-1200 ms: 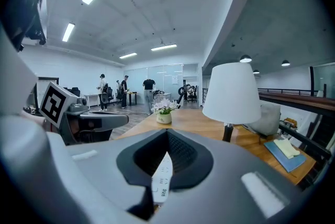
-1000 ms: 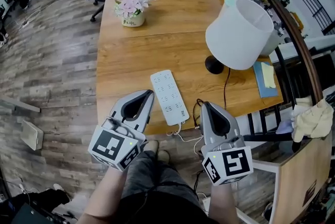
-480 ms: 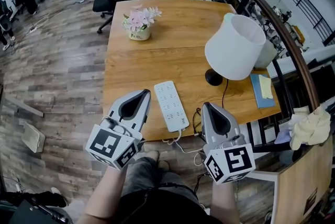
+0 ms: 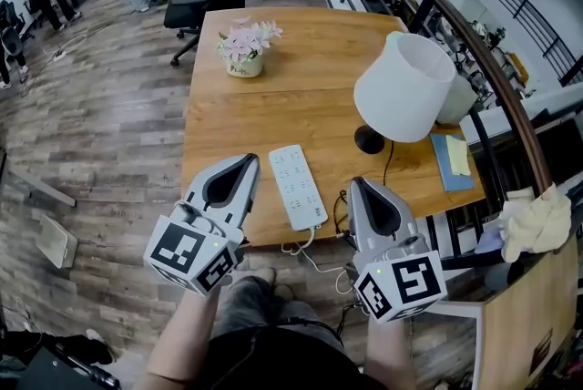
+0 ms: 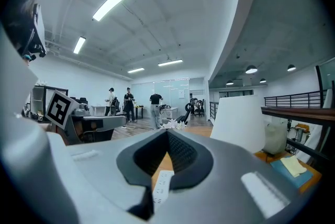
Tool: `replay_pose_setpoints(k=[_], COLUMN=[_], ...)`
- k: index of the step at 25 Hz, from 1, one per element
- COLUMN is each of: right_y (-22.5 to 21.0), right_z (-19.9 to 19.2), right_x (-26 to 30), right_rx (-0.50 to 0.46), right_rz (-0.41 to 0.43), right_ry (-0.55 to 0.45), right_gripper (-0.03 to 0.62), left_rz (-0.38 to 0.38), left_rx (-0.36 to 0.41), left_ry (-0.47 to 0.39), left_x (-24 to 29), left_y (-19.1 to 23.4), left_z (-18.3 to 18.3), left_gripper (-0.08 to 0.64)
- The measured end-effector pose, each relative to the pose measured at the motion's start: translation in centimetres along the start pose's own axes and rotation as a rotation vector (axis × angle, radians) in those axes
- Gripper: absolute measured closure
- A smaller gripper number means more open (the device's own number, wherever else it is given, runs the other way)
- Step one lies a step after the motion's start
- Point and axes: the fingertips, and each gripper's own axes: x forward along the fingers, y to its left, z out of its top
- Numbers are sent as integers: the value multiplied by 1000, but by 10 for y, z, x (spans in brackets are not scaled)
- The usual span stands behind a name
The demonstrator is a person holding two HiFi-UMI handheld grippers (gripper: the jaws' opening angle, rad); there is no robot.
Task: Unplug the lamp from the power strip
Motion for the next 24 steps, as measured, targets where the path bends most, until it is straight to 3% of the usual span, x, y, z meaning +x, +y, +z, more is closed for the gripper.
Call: replay_pose_setpoints(k=[24], right_y=[24], right_z=[21], right_x=[11], right_rx=[2], right_rz=[44], right_ry=[-58], right_gripper=[584], left_rz=[-24], left_rx=[11], left_ry=[-54], left_x=[-3], left_y=[11], left_z=[26], left_gripper=[565])
